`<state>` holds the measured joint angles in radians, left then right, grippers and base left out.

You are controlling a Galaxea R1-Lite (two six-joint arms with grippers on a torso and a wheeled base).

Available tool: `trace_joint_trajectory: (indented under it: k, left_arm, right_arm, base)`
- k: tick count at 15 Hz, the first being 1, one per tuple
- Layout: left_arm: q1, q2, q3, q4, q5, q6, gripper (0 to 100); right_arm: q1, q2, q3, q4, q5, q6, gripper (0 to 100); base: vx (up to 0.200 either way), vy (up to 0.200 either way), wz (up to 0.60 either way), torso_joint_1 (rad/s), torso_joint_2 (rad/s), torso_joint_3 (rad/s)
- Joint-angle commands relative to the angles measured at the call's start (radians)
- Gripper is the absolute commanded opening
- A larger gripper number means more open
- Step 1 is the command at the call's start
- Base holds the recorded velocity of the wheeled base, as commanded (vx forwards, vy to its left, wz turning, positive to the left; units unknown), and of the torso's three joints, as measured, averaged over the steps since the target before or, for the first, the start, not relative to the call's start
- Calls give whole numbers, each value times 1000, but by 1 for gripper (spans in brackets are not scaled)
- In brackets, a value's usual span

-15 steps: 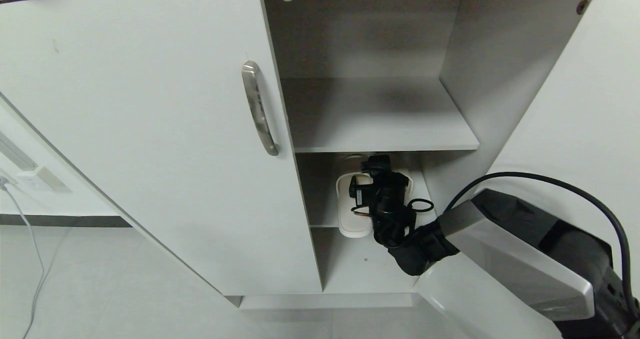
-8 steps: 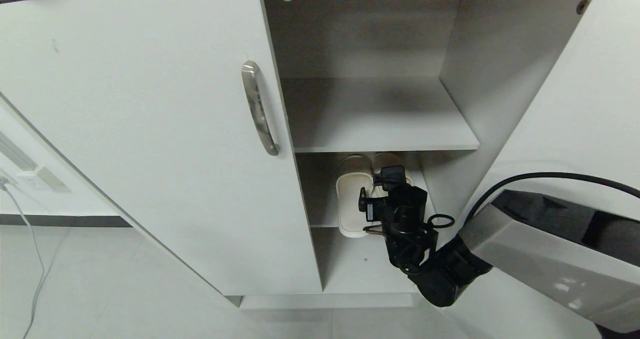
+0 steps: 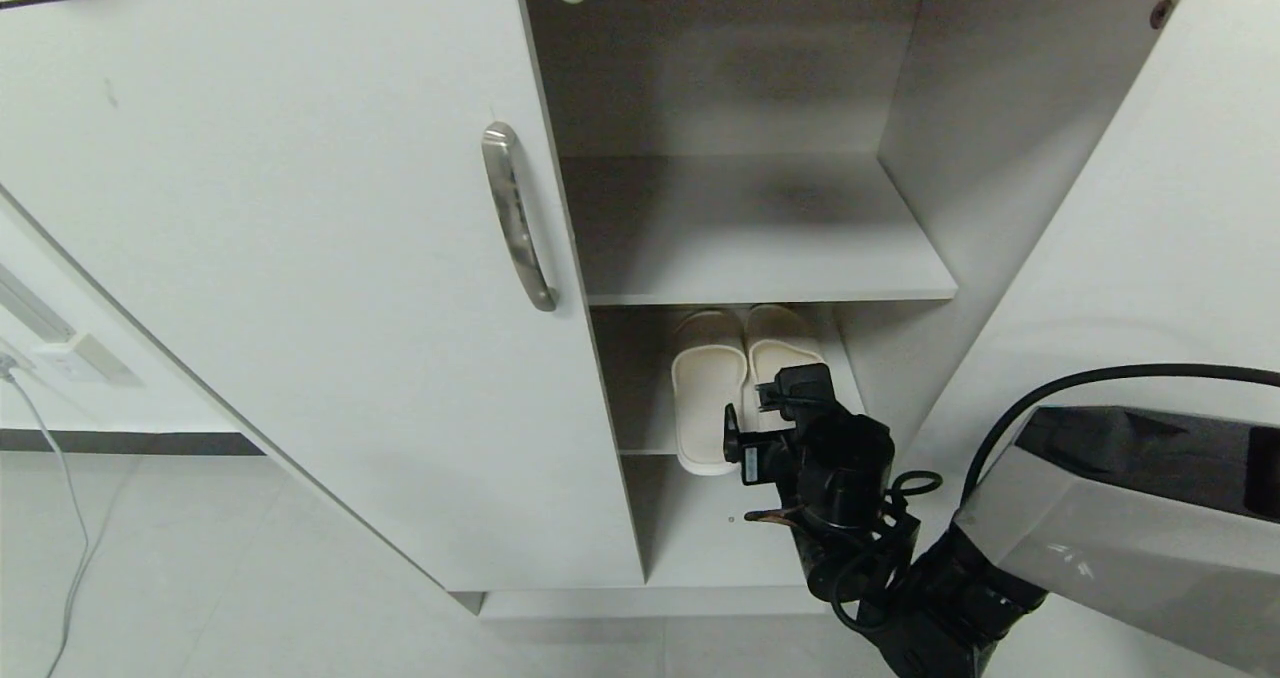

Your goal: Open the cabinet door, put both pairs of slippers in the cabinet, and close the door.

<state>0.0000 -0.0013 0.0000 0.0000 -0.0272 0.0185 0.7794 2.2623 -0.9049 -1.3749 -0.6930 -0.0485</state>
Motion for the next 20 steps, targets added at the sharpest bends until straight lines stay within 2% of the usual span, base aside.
trace_joint_trajectory:
  k: [1, 11, 20]
  left_arm:
    - [0, 1, 0, 0, 0, 0, 0]
    - [0, 1, 0, 0, 0, -6, 0]
    - [0, 1, 0, 0, 0, -8, 0]
  right_arm:
    - [1, -7, 1, -1, 0, -1, 100]
    - [0, -4, 8, -3, 0, -4, 100]
    - [-8, -10, 24, -13, 0, -1, 100]
  base:
    - [0, 0, 0, 0, 0, 0]
    - [-200, 0, 0, 1, 3, 2]
    - [0, 0, 0, 0, 0, 0]
